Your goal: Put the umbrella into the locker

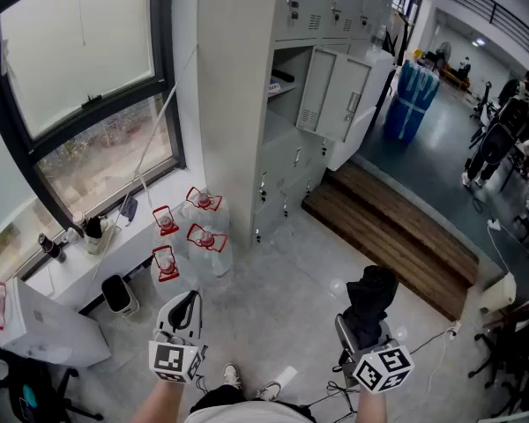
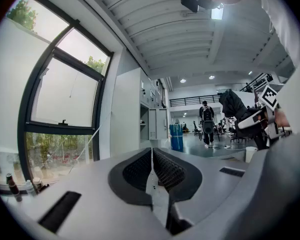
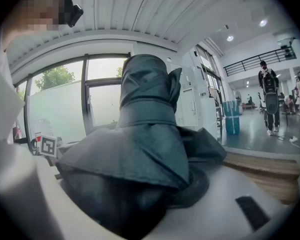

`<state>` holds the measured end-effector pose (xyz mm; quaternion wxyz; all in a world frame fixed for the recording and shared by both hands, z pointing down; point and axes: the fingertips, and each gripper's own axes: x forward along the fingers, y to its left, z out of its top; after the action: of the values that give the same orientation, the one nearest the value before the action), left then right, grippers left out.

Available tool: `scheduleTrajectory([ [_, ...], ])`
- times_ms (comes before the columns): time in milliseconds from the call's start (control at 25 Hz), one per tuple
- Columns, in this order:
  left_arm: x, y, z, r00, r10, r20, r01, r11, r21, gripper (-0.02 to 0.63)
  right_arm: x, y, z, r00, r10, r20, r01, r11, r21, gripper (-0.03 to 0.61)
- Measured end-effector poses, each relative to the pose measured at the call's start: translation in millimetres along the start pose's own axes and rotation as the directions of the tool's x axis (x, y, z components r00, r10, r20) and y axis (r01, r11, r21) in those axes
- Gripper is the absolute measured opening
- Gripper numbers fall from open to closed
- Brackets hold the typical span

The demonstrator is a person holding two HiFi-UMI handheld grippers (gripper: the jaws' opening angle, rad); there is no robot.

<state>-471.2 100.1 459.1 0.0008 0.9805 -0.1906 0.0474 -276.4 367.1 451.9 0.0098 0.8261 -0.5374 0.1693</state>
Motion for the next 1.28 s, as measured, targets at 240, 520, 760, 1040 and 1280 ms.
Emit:
scheduleTrajectory([
  [240,4,-29,7,1.0,-0.028,0.012,0.028,1.0,0.0,0.031,-10,-9,15,1.0,-0.006,0.019,0.006,1.0,-0.026,0.201],
  [520,3,-36,11,0.999,-0.048,0.018,0.048,0.999,0.003,0.031,-11,-4,18,1.0,-0.003,0.028,0.004,0.999,-0.041,0.201],
  [760,15,-58,6,0.998,-0.066,0.007,0.066,0.998,0.001,0.031,-15,-14,15,0.999,0.006,0.034,-0.005,1.0,-0.024,0.204],
  [1040,47,-113,8,0.992,-0.119,0.041,0.118,0.993,0.016,0.031,-28,-42,5,0.998,0.029,0.049,-0.027,0.999,-0.041,0.204],
  [1280,88,-135,7,0.987,-0.158,0.017,0.157,0.987,0.039,0.031,-17,-68,-5,1.0,0.026,0.011,-0.025,0.999,-0.029,0.204],
])
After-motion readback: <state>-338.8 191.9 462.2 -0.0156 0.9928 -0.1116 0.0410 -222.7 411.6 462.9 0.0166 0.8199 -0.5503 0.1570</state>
